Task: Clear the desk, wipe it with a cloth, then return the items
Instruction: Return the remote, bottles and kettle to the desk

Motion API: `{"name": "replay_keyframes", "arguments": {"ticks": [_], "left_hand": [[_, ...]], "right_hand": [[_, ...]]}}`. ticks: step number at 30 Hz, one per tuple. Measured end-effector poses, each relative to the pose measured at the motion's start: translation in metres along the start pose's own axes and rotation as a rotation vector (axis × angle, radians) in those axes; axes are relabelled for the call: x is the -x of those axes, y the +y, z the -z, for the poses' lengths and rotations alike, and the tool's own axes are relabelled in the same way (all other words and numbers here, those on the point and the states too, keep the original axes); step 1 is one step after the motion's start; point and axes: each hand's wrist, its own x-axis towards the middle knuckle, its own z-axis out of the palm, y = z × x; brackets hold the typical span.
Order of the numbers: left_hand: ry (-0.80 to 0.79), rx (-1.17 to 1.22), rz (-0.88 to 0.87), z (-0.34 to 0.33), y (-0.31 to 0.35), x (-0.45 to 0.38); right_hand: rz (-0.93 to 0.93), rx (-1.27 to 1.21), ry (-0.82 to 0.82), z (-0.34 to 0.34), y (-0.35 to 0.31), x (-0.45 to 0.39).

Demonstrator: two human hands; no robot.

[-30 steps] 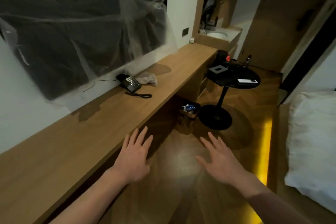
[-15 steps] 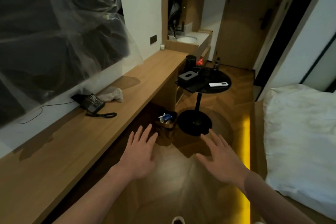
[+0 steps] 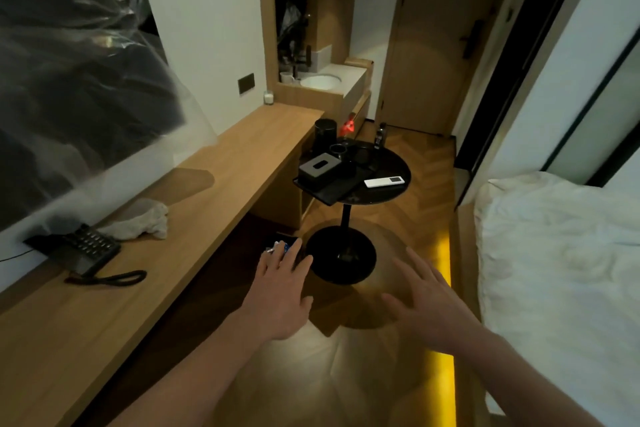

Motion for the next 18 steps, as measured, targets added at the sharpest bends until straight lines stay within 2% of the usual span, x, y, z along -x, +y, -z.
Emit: {"name": "replay_keyframes", "arguments": {"ticks": [9,18], "left_hand": [[0.061,-0.008,-0.033,0.005,0.065,-0.127],[0.070,0.024,0.146,0.014,0.144,-0.235]], "right_hand": [[0.005,-0.039,0.025,0.055,0.091,-0.088],[0.105,-0.008,-0.046,0.123,0.195,-0.191]]}}
